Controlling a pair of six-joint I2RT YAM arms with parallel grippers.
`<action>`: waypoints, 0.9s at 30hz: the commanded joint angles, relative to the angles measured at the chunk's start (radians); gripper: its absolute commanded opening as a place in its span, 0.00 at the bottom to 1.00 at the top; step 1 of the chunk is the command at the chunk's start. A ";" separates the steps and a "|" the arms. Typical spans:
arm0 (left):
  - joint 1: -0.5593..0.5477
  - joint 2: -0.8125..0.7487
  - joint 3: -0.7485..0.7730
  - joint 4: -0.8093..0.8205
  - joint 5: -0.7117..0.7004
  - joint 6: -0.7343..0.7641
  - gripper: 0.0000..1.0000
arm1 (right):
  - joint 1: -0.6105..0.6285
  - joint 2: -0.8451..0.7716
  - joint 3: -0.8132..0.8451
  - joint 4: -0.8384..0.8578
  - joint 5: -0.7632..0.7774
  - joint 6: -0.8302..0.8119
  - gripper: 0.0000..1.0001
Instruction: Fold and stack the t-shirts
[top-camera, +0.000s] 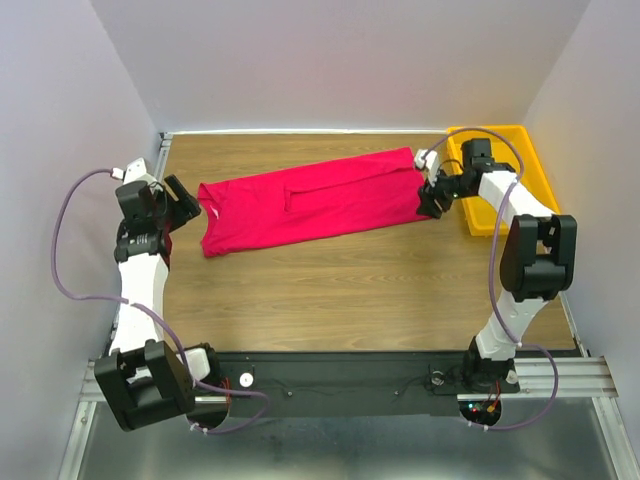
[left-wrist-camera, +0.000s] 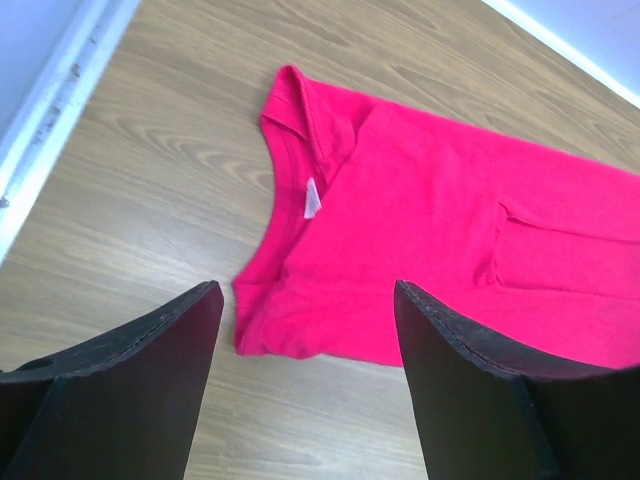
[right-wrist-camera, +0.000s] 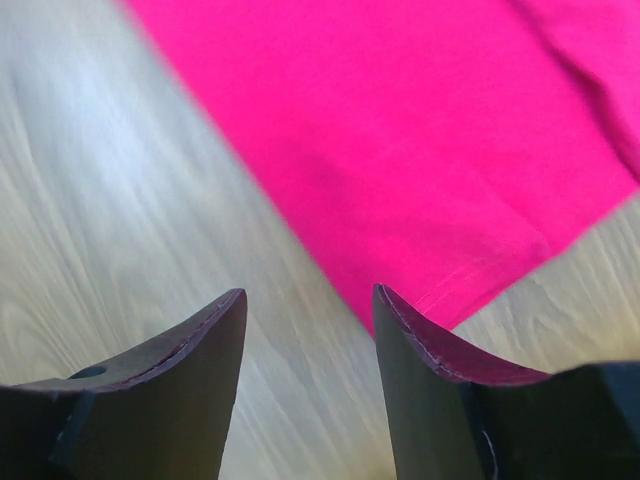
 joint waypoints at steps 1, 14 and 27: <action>0.009 -0.061 -0.041 0.039 0.062 -0.024 0.80 | 0.005 -0.039 -0.023 -0.191 -0.001 -0.526 0.59; 0.012 -0.086 -0.162 0.078 0.123 -0.053 0.80 | 0.006 0.119 0.098 -0.243 0.197 -0.676 0.58; 0.014 -0.110 -0.174 0.077 0.156 -0.066 0.80 | 0.014 0.236 0.164 -0.243 0.263 -0.662 0.54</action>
